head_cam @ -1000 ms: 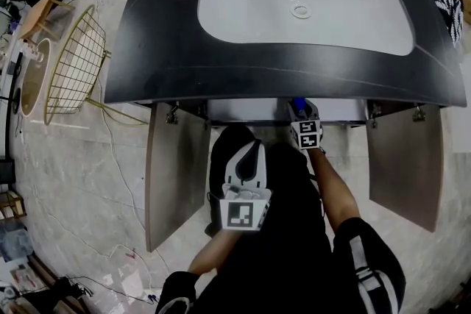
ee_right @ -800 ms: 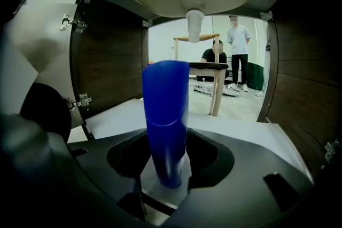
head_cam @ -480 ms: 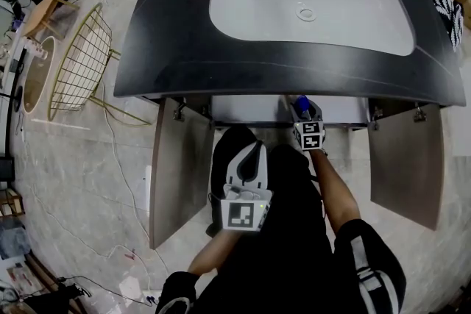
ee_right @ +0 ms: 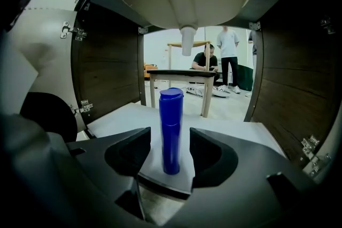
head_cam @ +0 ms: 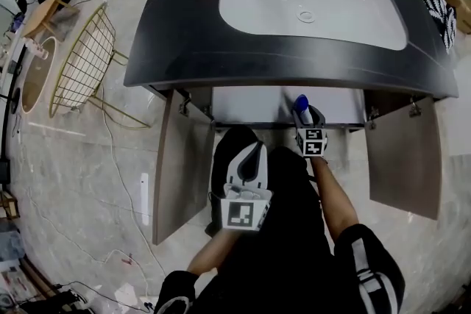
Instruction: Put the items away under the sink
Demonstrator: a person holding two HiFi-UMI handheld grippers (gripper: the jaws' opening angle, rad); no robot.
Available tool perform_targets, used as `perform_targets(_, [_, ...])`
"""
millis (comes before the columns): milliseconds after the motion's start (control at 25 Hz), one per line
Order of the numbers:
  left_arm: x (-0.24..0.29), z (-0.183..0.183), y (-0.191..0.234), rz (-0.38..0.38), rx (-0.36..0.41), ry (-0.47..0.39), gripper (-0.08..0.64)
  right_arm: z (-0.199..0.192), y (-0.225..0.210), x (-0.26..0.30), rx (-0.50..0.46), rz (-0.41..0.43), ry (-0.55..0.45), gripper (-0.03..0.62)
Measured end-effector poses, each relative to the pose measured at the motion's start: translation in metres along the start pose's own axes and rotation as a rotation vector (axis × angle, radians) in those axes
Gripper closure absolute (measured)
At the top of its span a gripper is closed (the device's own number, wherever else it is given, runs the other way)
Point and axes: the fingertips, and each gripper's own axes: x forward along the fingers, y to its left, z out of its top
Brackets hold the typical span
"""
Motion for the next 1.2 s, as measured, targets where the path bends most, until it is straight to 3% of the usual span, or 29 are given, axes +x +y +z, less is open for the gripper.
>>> perform_targets(280, [-0.007,0.005,-0.008,-0.048,0.006,-0.016,0.546,-0.003,0.004,-0.026,0.043,0.02,0.06,0.382])
perform_targets(400, [-0.011,0.008,-0.004,-0.055,-0.002,-0.018,0.546,0.0,0.017,-0.04,0.072,0.034,0.092,0.426])
perform_targets(560, [-0.002,0.01,-0.004,-0.057,-0.008,0.004,0.546,0.009,0.026,-0.057,0.103,0.069,0.13,0.545])
perform_targets(840, [0.026,0.035,0.006,-0.027,0.004,0.036,0.546,0.033,0.029,-0.082,0.208,0.12,0.241,0.581])
perform_targets(1200, [0.046,0.094,-0.012,-0.005,-0.033,0.205,0.545,0.09,0.033,-0.163,0.254,0.131,0.44,0.581])
